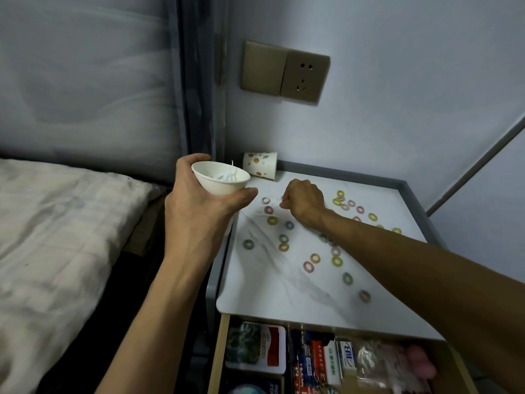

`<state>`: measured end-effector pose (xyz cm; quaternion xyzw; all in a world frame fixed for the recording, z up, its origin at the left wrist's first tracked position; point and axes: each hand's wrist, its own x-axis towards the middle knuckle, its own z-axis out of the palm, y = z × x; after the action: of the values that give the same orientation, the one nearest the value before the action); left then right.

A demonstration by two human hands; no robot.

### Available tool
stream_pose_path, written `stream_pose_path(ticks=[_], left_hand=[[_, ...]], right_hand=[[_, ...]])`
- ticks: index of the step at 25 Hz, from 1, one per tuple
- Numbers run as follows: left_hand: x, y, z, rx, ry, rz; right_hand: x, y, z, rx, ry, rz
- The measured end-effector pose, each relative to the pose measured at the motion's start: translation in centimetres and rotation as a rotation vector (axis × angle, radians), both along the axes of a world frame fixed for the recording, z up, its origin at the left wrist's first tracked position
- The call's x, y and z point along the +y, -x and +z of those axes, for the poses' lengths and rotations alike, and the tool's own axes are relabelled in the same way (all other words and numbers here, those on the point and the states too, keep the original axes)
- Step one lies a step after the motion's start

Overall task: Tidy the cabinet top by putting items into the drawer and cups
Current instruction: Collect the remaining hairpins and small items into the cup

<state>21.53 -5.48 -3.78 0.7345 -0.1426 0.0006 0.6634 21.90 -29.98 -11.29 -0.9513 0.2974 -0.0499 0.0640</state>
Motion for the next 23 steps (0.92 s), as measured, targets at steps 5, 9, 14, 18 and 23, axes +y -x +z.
stream_pose_path(ticks=[5,9,14,18,23], left_hand=[[0.1,-0.1,0.1,0.002,0.006,-0.003],[0.3,-0.1,0.2,0.007,0.003,0.005],[0.6,-0.3,0.3,0.009,0.008,0.022],[0.6,-0.3,0.4,0.000,-0.010,0.024],[0.4,-0.1,0.4,0.005,-0.004,0.010]], right_hand=[[0.5,0.5,0.0,0.144,0.120,0.060],[0.1,0.3,0.3,-0.055,-0.001,0.243],[0.5,-0.7,0.6,0.049,0.030,0.554],[0.7,-0.5,0.3,0.070,0.009,0.546],[0.9,0.2,0.1,0.052,0.023,0.559]])
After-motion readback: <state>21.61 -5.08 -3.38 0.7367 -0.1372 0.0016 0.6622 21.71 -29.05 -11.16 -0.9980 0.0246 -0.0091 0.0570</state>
